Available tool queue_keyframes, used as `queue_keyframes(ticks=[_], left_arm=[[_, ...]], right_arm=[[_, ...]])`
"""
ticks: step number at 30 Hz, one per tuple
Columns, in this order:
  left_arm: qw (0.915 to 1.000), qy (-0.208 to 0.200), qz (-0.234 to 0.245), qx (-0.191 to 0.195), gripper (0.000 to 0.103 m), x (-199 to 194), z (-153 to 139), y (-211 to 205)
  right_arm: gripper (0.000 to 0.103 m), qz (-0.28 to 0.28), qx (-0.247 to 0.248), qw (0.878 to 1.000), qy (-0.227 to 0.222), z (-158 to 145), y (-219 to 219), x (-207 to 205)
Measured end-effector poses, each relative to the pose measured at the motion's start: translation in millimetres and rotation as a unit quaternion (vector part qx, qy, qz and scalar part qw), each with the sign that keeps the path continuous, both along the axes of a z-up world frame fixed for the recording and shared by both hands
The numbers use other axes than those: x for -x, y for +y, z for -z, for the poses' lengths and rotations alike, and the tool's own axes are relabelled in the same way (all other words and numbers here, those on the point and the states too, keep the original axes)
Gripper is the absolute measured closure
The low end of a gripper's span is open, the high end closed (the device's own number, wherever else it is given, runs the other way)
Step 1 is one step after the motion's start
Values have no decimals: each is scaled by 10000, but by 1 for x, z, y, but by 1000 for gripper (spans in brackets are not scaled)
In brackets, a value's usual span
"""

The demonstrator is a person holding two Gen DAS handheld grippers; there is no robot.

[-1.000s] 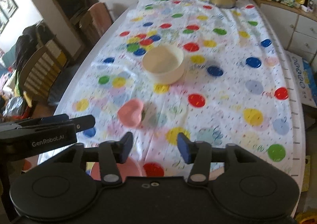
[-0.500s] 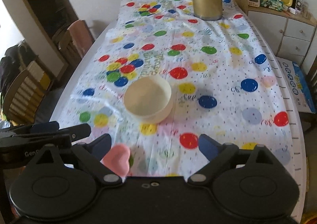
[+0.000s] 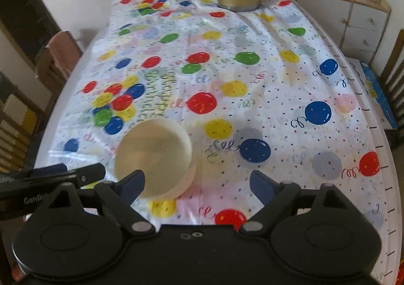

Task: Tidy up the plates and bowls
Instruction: 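Move the left gripper to the cream bowl rim and grasp it, then lift the cream bowl with the left gripper and carry it toward the stack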

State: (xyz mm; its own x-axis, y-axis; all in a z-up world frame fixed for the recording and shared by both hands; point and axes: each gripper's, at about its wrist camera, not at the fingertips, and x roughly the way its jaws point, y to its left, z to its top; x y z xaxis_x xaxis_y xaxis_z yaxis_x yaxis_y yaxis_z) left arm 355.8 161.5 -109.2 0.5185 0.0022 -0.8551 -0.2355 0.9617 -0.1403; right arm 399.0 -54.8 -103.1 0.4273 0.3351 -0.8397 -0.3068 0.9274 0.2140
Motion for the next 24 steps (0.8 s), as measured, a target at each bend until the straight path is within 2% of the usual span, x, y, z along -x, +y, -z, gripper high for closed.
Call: queue_keyframes(ticks=[8,13,18,20,23,24], left_arm=[[9999,96,138,-18,25,-29,25,-2],[9998,129,156,-32,27,-39,33,-2],[9996,222,136,106,55,-44,40,-2],[9995,251,143,95,68,-45,42,-3],[9995,262,120,95,76,-46,45,-5],[9995,266,109,107,79,-47,46,-5]], right_arm=[[33,112,198,9996,192,25,12,-22],[54,69,192,9993,326,37,20,-29],[71,28,117,9991,406,43,26,-31],[73,39,94,9990,428,45,28,-31],[87,39,110,9988,469,46,30,-32],[88,61,124,9988,480,46,30,-32]])
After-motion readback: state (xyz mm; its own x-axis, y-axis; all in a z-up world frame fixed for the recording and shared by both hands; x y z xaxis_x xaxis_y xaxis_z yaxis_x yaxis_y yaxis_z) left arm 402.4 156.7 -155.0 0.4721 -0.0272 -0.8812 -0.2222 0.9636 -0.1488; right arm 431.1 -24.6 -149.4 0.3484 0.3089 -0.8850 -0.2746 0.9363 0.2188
